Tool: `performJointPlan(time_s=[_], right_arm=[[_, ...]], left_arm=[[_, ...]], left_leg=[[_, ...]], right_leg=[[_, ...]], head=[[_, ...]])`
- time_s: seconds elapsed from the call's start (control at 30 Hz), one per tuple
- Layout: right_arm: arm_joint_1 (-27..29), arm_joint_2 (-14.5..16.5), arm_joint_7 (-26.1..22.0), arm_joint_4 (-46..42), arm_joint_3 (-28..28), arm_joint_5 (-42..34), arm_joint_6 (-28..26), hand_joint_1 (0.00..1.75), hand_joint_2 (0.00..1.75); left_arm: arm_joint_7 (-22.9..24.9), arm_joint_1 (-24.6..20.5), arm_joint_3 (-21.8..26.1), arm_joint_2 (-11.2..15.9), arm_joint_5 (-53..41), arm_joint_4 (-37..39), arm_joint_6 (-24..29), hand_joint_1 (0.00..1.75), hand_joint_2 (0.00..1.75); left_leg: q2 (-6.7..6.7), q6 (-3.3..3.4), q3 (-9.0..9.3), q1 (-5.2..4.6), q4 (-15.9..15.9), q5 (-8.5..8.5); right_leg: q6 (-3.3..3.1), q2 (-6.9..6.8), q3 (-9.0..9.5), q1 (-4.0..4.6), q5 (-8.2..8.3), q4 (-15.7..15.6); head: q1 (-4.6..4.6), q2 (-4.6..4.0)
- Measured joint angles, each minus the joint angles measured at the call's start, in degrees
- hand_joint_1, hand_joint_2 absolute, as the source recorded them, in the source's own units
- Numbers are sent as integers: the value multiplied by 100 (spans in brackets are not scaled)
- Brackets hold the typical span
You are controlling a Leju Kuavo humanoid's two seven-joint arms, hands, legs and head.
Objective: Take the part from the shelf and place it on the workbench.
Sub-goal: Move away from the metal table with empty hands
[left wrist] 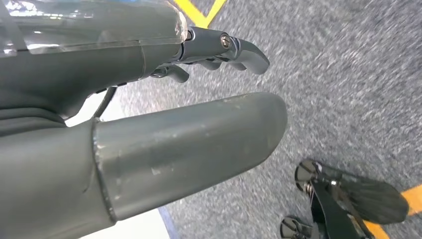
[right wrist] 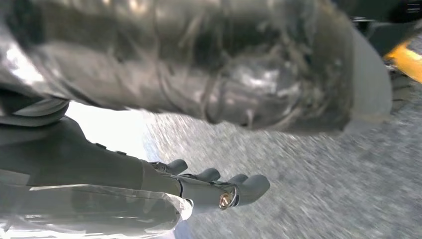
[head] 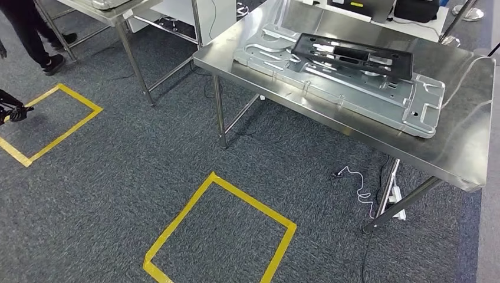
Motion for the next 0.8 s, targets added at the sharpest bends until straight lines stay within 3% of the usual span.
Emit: performJointPlan(time_s=[0.07,0.1,0.17,0.23,0.3,0.33,0.37,0.4,0.47,0.5,0.57,0.6,0.67,0.73,0.77,0.8], right_arm=[[-18,-3,1,0,-1,1,-1,0,0],[-26,-3,1,0,-1,2,-1,0,0],[-20,-1,1,0,-2,2,0,0,0],[-1,-1,1,2,-3,2,4,0,0],[3,-1,1,4,-3,2,8,0,0],[2,-1,1,4,-3,2,7,0,0],[-2,0,1,4,-3,2,7,0,0],[-8,1,1,4,-3,2,7,0,0],[-15,1,1,4,-3,2,7,0,0],[-25,0,1,4,-3,3,7,0,0],[-57,0,1,4,-3,4,6,0,0],[-73,1,1,4,-3,4,6,0,0],[-76,2,1,5,-3,4,6,0,0],[-50,2,1,7,-3,4,6,0,0],[-39,2,1,7,-3,4,6,0,0],[-30,2,1,7,-3,4,6,0,0]], left_arm=[[0,7,-2,-1,0,0,0,0,0],[0,16,-2,1,0,0,0,0,0],[1,16,-3,4,0,0,1,0,0],[2,5,-3,7,0,0,1,0,0],[2,6,-3,10,0,0,1,0,0],[2,15,-3,12,0,-1,1,0,0],[2,24,-3,14,0,-1,1,0,0],[2,30,-3,16,0,-1,1,0,0],[2,19,-5,16,0,-2,1,0,0],[2,17,-6,17,0,-2,1,0,0],[2,31,-8,18,0,-2,1,0,0],[2,42,-8,18,0,-2,1,0,0],[2,40,-9,16,0,-2,1,0,0],[2,32,-12,16,0,-2,1,0,0],[2,31,-13,17,0,-2,1,0,0],[2,32,-14,18,0,-2,1,0,0]], left_leg=[[-140,-91,-53,19,-11,46],[-129,-125,-75,18,2,42],[97,-173,-219,7,278,-147],[390,-212,-534,24,964,-527],[487,-258,-765,49,1515,-716],[513,-276,-735,63,1510,-661],[553,-288,-581,76,1267,-514],[630,-293,-342,86,866,-335],[803,-263,52,64,184,-134],[844,-231,131,47,32,-116],[784,-149,103,15,-5,-121],[740,-104,103,17,-24,-107],[644,-13,113,34,-76,-58],[542,36,99,33,-93,-26],[483,45,84,22,-90,-21],[416,50,76,10,-86,-18]], right_leg=[[-36,-85,8,7,11,-55],[-63,-166,26,-3,38,-97],[-128,-347,62,-30,93,-188],[-158,-534,61,-18,107,-204],[-154,-721,44,-10,96,-185],[-145,-805,40,-12,87,-173],[-130,-878,41,-17,75,-160],[-107,-943,45,-22,59,-142],[-40,-1049,51,-9,19,-105],[-7,-1092,56,1,5,-93],[61,-1163,73,4,0,-95],[97,-1163,83,-9,-16,-88],[147,-946,1,-36,-214,142],[155,-645,-309,-45,-615,820],[151,-580,-495,-43,-778,1202],[143,-553,-631,-41,-841,1468]], head=[[0,0],[-2,-1],[-10,-1],[-19,0],[-19,0],[-19,1],[-19,1],[-19,1],[-18,0],[-17,-1],[-14,-1],[-15,0],[-13,0],[-11,-1],[-11,-1],[-11,-1]])
